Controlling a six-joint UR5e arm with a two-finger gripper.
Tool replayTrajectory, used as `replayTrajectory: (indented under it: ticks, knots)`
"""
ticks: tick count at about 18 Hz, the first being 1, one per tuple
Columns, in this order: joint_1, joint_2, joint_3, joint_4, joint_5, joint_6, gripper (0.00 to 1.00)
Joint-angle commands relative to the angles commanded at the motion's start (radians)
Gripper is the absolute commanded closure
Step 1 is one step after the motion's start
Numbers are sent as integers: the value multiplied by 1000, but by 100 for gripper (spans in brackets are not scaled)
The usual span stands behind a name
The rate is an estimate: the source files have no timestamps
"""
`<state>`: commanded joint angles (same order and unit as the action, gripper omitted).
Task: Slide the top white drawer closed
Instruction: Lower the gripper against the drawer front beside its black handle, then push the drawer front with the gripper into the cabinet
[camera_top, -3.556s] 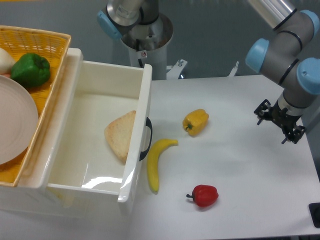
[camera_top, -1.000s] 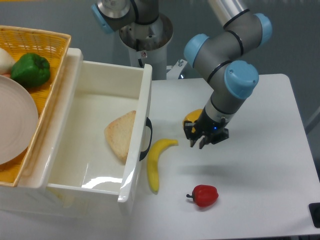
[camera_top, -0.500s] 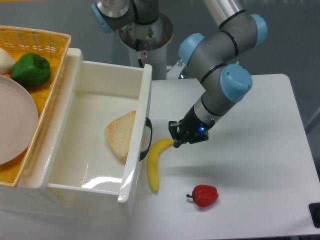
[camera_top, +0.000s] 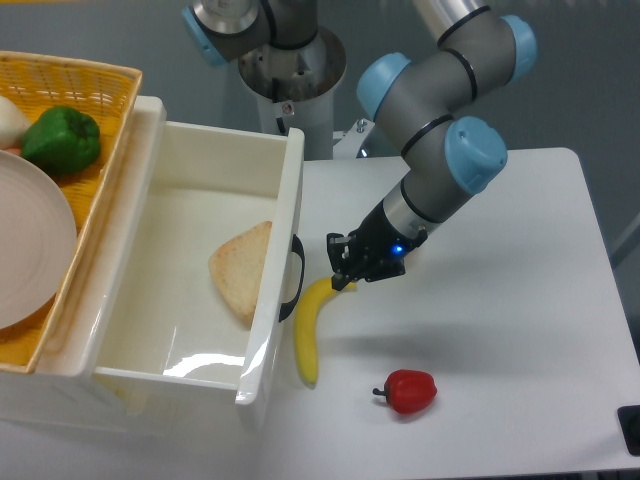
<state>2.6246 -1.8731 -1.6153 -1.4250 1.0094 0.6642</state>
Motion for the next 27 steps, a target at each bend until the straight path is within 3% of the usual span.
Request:
replayTrajectory:
  ticks: [27]
  knots:
    - [-49,51,0,-48,-60,-2,90]
